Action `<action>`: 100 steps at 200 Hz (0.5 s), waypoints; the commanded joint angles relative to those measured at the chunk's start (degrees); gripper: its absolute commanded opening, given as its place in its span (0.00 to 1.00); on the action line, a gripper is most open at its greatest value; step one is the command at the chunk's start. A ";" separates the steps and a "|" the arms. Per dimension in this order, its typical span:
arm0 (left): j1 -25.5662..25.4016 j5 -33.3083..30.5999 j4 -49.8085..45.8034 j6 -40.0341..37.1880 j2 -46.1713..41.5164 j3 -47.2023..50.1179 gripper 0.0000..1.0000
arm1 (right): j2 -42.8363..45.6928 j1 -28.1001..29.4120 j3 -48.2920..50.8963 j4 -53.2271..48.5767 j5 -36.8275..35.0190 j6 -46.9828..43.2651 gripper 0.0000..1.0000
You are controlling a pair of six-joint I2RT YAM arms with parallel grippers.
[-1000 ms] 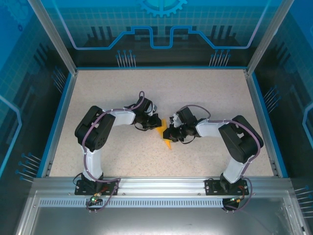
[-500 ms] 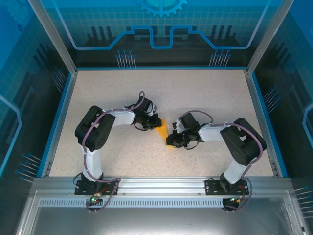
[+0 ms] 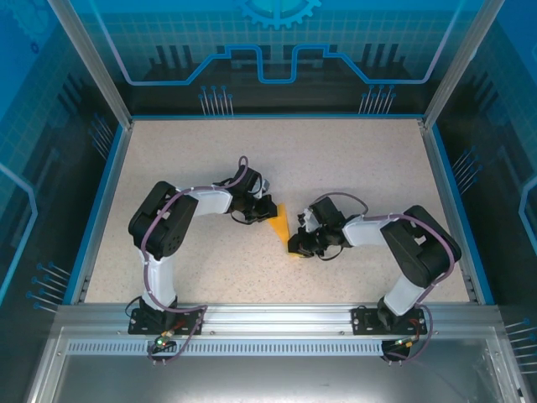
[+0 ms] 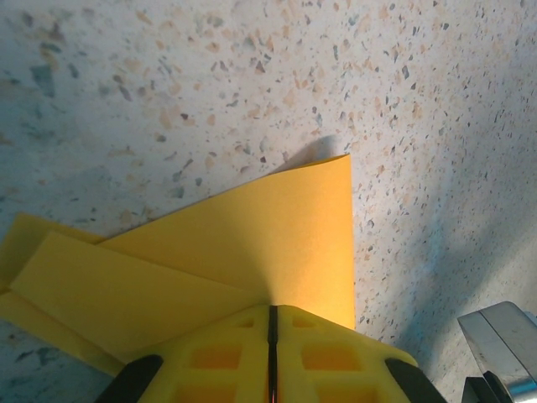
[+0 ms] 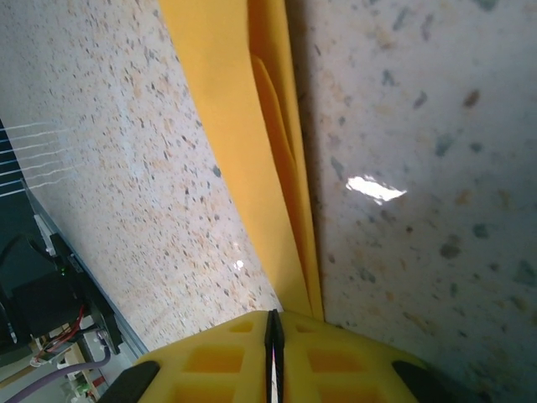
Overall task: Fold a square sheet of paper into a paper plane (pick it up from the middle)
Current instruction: Fold the wing for the fifth time at the center of the table.
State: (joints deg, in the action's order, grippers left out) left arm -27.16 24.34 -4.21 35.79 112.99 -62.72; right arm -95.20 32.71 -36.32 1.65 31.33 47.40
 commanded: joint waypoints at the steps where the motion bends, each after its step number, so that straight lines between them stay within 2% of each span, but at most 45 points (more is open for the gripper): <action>1: 0.20 -1.71 -3.08 -1.67 2.33 0.99 0.11 | 1.93 1.27 1.93 -6.25 -1.44 -1.30 0.12; 58: 0.17 -1.41 -3.33 -1.99 2.24 0.67 0.11 | -0.01 1.21 2.72 -8.46 -3.18 -2.37 0.11; 100: 0.18 -1.40 -3.75 -2.37 1.81 0.76 0.11 | 6.00 0.13 -0.59 -8.16 -1.96 -1.85 0.12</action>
State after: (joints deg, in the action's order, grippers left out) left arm -27.16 24.38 -4.23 35.42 112.99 -62.74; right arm -92.62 33.34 -35.55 -1.65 29.85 46.04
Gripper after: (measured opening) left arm 0.107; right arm 0.113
